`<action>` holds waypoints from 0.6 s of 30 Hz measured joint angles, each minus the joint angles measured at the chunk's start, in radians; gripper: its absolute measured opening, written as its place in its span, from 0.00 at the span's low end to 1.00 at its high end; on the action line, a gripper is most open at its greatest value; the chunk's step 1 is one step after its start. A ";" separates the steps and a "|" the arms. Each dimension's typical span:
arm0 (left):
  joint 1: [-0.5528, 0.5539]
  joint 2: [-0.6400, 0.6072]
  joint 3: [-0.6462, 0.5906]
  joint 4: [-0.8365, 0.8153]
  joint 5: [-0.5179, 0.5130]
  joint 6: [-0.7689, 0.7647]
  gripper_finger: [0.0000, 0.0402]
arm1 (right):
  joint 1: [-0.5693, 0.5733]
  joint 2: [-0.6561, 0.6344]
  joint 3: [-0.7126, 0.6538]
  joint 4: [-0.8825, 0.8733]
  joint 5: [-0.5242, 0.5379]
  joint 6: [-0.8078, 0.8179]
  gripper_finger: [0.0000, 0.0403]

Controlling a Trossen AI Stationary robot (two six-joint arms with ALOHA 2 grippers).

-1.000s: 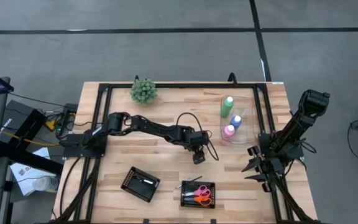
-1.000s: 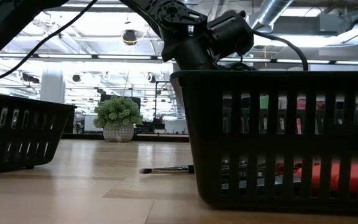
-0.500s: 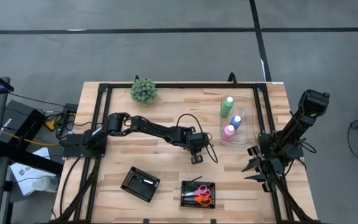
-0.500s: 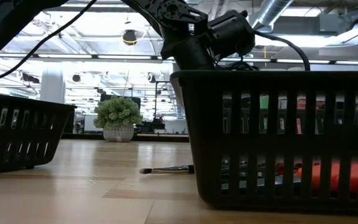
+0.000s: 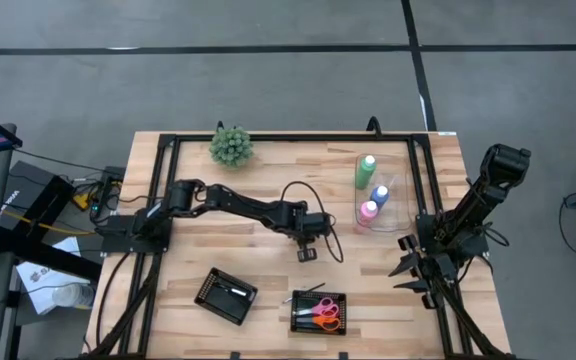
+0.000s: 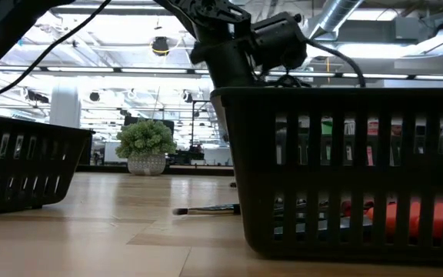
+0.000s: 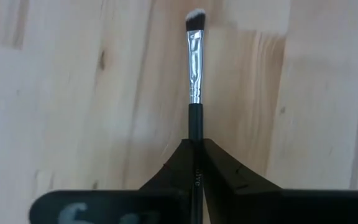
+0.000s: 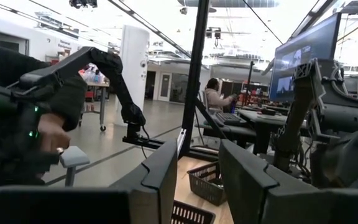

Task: Pick & Place Paint Supplies
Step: Put the black makeup brush into the left black bin

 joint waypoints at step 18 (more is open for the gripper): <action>-0.096 -0.367 -0.520 0.593 0.008 0.021 0.01 | 0.000 0.000 0.000 -0.004 -0.008 0.003 0.27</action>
